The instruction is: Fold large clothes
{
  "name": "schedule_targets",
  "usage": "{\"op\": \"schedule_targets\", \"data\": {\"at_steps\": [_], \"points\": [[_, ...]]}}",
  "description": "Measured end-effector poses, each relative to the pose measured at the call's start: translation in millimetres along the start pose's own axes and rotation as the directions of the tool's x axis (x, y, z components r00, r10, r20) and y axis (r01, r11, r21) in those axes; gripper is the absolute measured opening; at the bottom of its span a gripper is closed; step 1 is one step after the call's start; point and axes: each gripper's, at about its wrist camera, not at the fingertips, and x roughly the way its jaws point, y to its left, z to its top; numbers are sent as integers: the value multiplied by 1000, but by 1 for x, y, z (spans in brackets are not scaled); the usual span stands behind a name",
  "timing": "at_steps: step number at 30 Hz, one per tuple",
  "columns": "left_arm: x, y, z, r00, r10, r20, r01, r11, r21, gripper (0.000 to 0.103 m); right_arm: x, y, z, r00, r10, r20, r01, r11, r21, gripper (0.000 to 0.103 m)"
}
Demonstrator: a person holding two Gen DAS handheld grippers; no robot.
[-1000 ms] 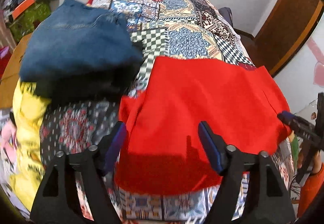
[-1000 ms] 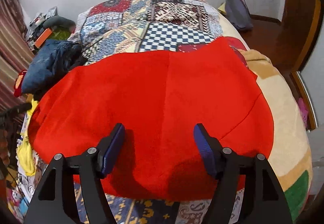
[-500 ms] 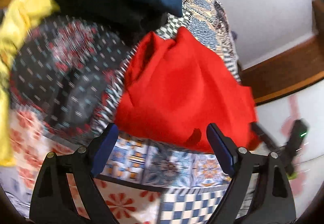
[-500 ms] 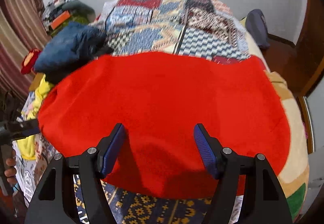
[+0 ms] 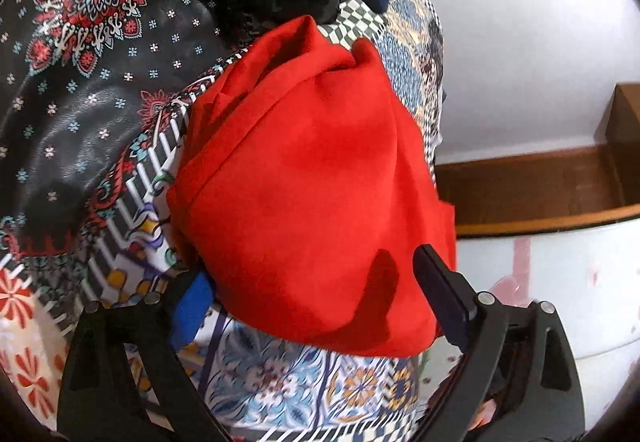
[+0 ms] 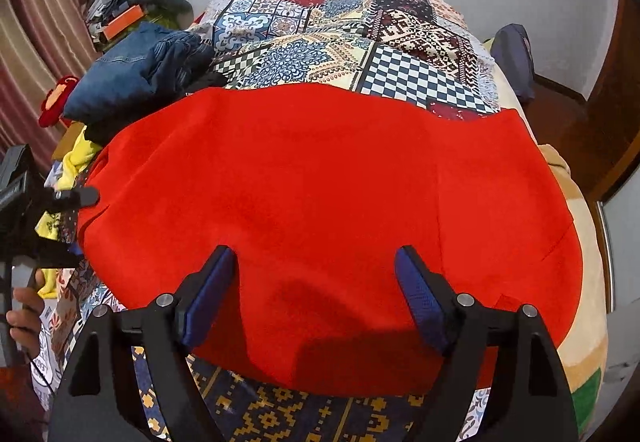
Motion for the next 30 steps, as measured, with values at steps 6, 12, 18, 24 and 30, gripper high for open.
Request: {"op": "schedule_targets", "data": {"at_steps": [6,12,18,24,30], "points": [[6,2,15,998,-17,62,18,999,-28,79,2,1,-1,1000,4,-4,-4,1000,2,81],[13,-13,19,988,80,136,-92,993,80,27,3,2,-1,1000,8,-10,-8,1000,4,81],[2,-58,16,967,107,232,-159,962,221,18,0,2,-1,1000,-1,-17,1,1000,3,81],[-29,-121,9,929,82,361,-235,883,405,16,-16,-3,17,1000,30,3,-31,998,56,80],[-94,-167,-22,840,-11,542,-323,792,518,16,-17,26,47,995,97,37,-99,994,51,80]]}}
